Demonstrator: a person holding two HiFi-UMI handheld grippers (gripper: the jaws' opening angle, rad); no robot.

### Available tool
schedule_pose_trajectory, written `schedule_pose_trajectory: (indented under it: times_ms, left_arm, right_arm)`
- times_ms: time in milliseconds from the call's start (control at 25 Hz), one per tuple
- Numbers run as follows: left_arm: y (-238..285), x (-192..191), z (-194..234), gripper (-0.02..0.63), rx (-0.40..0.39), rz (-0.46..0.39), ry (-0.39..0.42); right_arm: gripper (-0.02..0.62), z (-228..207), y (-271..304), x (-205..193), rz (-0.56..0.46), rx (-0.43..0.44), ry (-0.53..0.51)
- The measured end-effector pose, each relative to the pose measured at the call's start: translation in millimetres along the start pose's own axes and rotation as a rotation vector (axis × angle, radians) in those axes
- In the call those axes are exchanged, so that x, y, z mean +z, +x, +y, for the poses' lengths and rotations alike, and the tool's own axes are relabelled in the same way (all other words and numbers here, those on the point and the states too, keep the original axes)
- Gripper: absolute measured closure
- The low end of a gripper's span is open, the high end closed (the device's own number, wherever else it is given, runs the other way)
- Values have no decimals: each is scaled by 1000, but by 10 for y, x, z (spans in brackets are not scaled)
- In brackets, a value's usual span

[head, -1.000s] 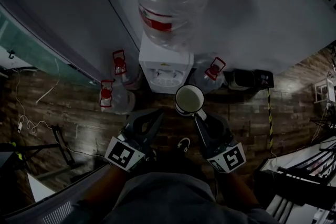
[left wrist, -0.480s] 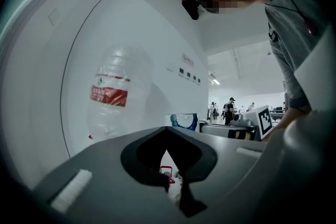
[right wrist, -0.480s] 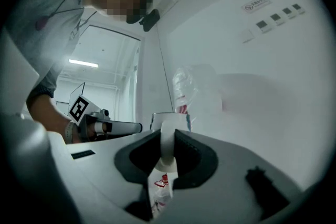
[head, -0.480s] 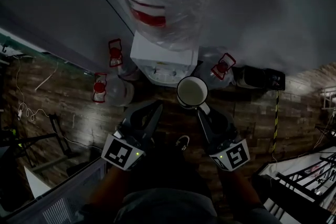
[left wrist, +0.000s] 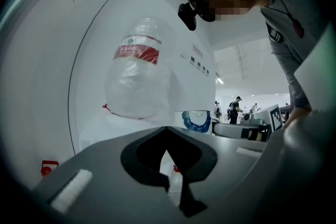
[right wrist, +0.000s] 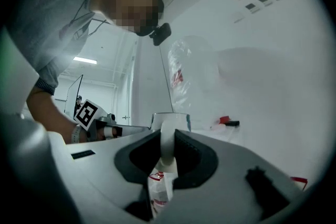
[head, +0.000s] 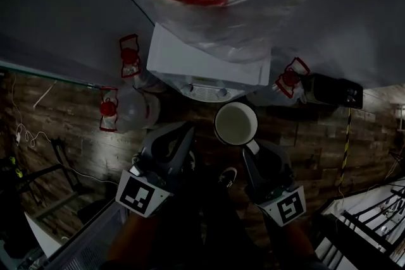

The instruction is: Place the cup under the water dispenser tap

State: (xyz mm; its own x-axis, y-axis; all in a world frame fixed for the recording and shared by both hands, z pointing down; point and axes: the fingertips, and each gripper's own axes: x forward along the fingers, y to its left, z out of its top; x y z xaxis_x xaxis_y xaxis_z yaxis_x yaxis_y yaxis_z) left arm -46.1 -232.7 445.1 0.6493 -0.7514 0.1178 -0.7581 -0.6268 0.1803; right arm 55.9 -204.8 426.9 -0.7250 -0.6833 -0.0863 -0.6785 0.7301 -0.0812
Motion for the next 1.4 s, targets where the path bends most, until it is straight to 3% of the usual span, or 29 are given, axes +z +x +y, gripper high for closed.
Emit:
schedule_pose_trajectory:
  times_ms: [240, 560, 880, 1000, 1120, 1400]
  left_arm:
    - [44, -779, 343, 600, -12, 24, -9]
    - [243, -1481, 520, 600, -36, 10, 9]
    - [378, -1974, 608, 600, -41, 7, 21]
    - [433, -2123, 617, 600, -42, -14, 29]
    - [461, -2329, 585, 600, -51, 20, 5]
    - [638, -2653, 616, 600, -65, 15, 52]
  right_arm:
    - [534, 55, 153, -911, -7, -7, 11]
    - [534, -7, 178, -1849, 1, -55, 11]
    - [534, -65, 152, -2377, 14, -34, -53]
    - [534, -99, 108, -2537, 20, -45, -80]
    - [534, -135, 54, -2698, 26, -59, -87]
    - [534, -271, 29, -3055, 16, -99, -94]
